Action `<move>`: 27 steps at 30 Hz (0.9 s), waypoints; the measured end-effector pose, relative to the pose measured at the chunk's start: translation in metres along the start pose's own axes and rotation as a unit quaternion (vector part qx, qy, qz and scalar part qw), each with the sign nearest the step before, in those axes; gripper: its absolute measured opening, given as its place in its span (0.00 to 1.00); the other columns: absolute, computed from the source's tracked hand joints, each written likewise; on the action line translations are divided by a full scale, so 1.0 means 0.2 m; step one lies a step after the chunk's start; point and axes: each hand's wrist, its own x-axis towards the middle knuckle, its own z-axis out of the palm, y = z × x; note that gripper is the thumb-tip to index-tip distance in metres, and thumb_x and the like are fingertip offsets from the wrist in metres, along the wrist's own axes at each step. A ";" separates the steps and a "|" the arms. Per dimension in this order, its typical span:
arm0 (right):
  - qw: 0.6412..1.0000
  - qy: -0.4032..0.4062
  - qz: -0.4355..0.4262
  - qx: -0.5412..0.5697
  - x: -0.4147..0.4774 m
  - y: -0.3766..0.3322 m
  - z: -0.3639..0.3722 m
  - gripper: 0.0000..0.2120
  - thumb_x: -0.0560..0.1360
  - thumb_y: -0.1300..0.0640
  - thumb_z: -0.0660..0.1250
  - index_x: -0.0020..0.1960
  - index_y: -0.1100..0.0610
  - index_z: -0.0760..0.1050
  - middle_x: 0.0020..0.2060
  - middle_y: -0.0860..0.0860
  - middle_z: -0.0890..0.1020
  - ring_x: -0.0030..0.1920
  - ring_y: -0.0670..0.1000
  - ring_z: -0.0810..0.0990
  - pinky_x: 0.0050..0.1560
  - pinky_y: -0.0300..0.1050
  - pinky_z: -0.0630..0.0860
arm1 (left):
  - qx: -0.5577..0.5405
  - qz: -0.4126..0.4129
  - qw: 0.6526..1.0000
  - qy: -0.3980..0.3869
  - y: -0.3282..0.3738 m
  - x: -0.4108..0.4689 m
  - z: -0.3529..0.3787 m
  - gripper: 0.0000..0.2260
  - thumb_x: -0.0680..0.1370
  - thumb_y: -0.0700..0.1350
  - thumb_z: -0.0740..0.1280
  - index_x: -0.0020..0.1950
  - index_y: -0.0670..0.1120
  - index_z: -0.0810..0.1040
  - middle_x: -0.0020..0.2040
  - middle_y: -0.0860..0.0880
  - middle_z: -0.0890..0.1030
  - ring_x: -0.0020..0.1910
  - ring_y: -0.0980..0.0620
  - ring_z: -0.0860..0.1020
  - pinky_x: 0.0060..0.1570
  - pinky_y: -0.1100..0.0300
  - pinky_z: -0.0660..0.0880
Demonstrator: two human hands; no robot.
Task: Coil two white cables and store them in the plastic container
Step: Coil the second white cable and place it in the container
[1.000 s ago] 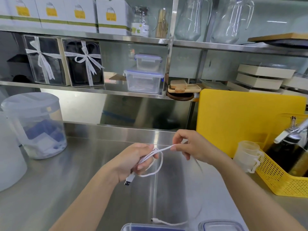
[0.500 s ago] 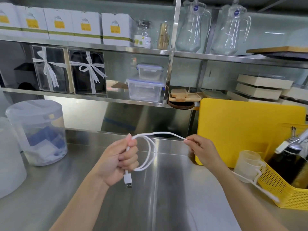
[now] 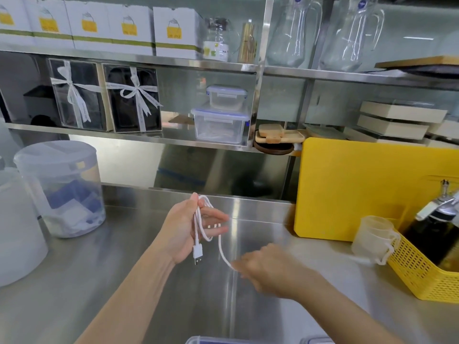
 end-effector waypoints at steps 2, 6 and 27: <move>0.996 0.073 -0.059 -0.007 -0.02 -0.06 -0.07 0.02 0.71 0.61 0.67 0.43 0.57 0.75 0.37 0.54 0.82 0.32 0.59 0.80 0.25 0.43 0.61 | 0.076 -0.016 0.997 -0.007 -0.02 -0.01 0.02 0.17 0.83 0.48 0.51 0.39 0.42 0.68 0.35 0.38 0.84 0.40 0.39 0.84 0.45 0.44 0.81; 0.986 0.152 -0.067 0.021 0.01 -0.11 -0.19 0.04 0.72 0.61 0.65 0.46 0.55 0.77 0.43 0.51 0.83 0.39 0.54 0.79 0.30 0.47 0.75 | 0.227 -0.039 0.972 -0.041 -0.11 -0.04 0.07 0.17 0.82 0.49 0.52 0.36 0.44 0.69 0.27 0.50 0.80 0.29 0.48 0.76 0.29 0.62 0.72; 0.796 0.257 0.221 0.502 0.01 0.05 -0.07 0.11 0.75 0.51 0.64 0.35 0.45 0.79 0.25 0.42 0.77 0.28 0.42 0.73 0.29 0.32 0.69 | 0.215 0.015 0.976 -0.038 -0.15 -0.06 0.11 0.13 0.80 0.43 0.60 0.47 0.34 0.78 0.28 0.50 0.71 0.24 0.57 0.63 0.26 0.65 0.61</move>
